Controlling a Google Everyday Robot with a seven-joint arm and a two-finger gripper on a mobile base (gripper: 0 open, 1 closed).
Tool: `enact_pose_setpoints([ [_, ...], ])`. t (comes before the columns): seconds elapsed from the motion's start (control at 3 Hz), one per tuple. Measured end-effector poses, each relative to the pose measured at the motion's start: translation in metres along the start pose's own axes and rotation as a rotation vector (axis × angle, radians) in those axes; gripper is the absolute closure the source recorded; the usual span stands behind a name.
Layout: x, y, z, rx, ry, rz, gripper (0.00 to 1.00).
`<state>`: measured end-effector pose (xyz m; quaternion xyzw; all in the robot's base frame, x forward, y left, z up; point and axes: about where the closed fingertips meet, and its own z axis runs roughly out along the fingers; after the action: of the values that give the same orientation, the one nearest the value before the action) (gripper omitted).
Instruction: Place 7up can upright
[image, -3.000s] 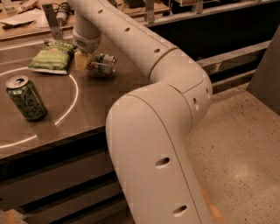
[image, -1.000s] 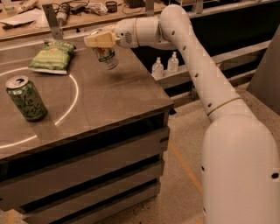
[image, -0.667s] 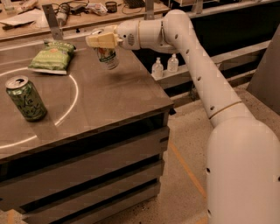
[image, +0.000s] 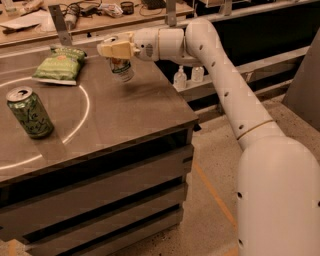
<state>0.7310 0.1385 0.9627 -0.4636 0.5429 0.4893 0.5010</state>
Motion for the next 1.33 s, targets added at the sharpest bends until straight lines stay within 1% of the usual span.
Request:
enact_pose_setpoints([
  [0.33, 0.017, -0.002, -0.004, -0.005, -0.033, 0.019, 0.83],
  [0.67, 0.023, -0.002, -0.009, -0.003, -0.056, 0.017, 0.59],
  [1.33, 0.026, -0.001, -0.018, 0.008, -0.076, 0.018, 0.13],
])
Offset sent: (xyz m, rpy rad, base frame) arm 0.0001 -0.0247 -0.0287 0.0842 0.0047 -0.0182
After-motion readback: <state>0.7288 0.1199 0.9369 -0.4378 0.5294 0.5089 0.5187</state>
